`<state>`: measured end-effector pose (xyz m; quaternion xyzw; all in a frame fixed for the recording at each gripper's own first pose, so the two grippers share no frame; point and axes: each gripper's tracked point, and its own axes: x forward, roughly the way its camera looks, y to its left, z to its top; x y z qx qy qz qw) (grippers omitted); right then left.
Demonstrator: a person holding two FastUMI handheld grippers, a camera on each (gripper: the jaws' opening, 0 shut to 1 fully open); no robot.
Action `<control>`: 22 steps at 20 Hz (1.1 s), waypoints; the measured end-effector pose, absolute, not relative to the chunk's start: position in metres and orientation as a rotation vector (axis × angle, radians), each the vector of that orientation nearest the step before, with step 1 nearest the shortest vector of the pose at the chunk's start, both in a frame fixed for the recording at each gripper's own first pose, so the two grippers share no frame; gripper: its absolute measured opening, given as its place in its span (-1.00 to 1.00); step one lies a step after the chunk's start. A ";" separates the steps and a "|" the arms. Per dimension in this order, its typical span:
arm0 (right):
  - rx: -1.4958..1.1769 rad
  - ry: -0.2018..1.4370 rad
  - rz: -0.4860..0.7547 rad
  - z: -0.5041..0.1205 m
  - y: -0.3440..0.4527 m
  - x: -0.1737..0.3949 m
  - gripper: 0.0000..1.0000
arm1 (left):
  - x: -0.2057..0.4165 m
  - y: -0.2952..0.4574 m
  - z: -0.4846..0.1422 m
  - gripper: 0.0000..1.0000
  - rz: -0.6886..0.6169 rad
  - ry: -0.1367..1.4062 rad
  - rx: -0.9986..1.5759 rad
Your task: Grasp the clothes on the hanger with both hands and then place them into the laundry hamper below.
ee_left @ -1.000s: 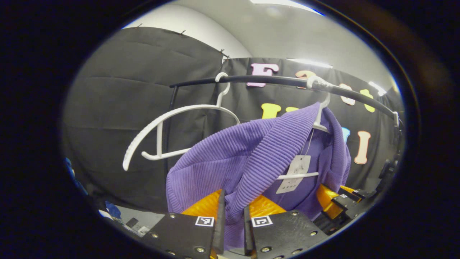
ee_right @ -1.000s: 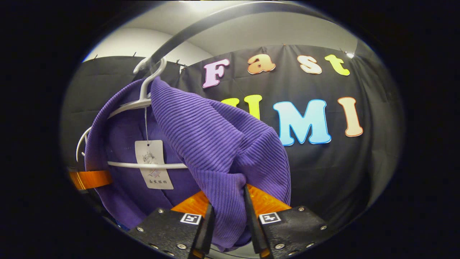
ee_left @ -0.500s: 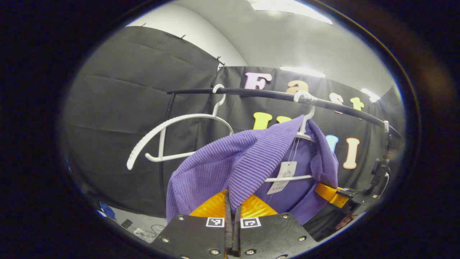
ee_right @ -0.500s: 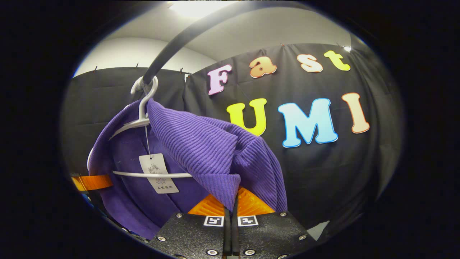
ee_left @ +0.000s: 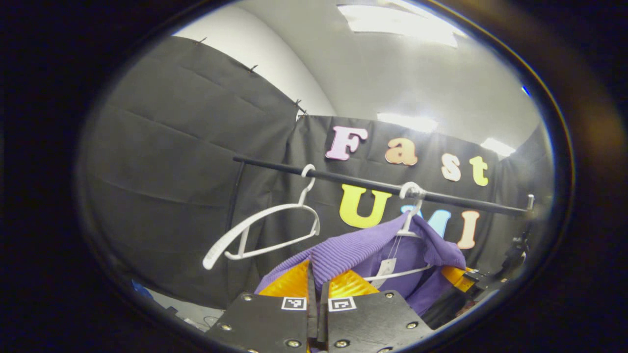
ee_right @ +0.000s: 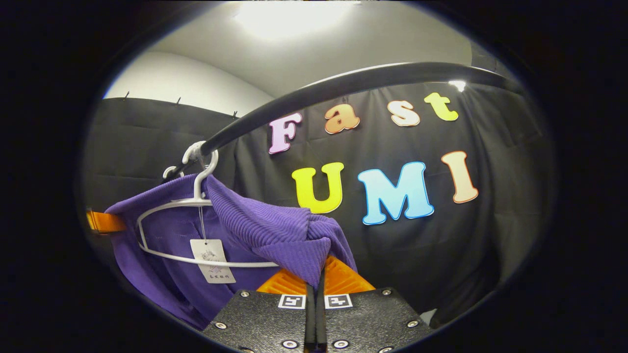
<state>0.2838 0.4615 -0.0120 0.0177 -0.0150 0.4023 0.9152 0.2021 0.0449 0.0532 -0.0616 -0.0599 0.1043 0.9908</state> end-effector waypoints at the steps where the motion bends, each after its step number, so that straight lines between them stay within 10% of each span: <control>1: 0.036 -0.040 0.819 -0.009 0.461 0.286 -1.00 | 0.202 0.051 0.058 -1.00 0.212 -0.126 -0.119; 22: 0.006 -0.132 0.896 0.032 0.502 0.247 -1.00 | 0.179 0.152 0.102 -0.99 0.284 -0.144 -0.099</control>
